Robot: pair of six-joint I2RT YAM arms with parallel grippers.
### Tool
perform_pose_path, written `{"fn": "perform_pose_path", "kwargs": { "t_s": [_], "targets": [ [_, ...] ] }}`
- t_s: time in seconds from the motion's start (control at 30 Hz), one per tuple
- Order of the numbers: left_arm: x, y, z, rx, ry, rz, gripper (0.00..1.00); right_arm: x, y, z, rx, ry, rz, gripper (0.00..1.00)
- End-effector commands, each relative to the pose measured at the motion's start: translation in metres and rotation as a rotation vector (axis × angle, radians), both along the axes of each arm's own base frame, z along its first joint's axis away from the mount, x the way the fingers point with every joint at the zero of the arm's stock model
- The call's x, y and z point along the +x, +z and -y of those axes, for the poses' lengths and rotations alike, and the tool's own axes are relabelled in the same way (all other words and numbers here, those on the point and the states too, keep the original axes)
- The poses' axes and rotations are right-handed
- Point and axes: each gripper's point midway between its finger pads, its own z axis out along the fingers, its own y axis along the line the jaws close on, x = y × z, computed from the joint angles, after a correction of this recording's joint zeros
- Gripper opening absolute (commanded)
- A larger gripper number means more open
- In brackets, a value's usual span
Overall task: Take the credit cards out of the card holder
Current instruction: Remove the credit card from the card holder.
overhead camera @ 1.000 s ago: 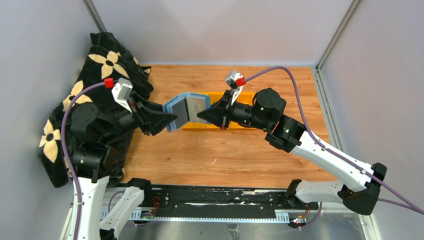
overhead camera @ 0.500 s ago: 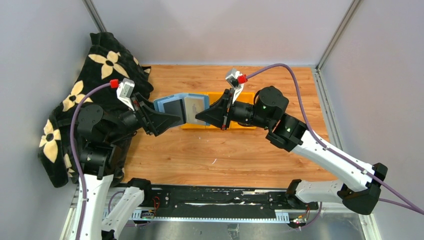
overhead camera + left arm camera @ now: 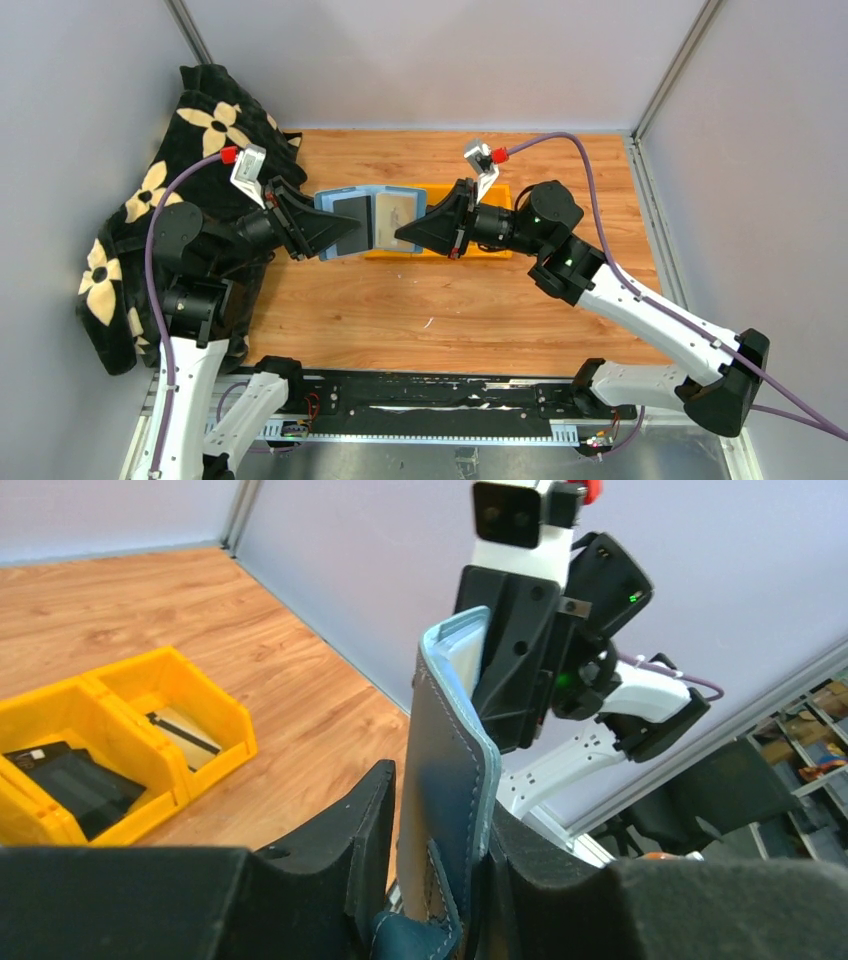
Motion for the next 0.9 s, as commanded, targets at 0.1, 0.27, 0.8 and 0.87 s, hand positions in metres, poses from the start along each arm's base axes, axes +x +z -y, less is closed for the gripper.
{"fn": "perform_pose_path", "kwargs": {
  "t_s": [0.1, 0.27, 0.8, 0.87],
  "targets": [
    [-0.018, 0.029, 0.002, -0.023, -0.043, 0.073, 0.31, -0.006, 0.027, 0.015, 0.205, 0.111, -0.064, 0.0],
    [-0.007, 0.024, -0.005, 0.019, 0.041, 0.083, 0.16, -0.009, 0.03, 0.014, 0.24, 0.146, -0.093, 0.0],
    [0.008, 0.004, -0.006, 0.086, 0.056, -0.007, 0.02, 0.044, 0.041, 0.071, 0.211, -0.157, -0.108, 0.58],
    [0.011, 0.002, -0.005, 0.084, 0.054, -0.023, 0.02, 0.035, 0.052, 0.071, 0.217, -0.12, -0.085, 0.6]
  ]
}}
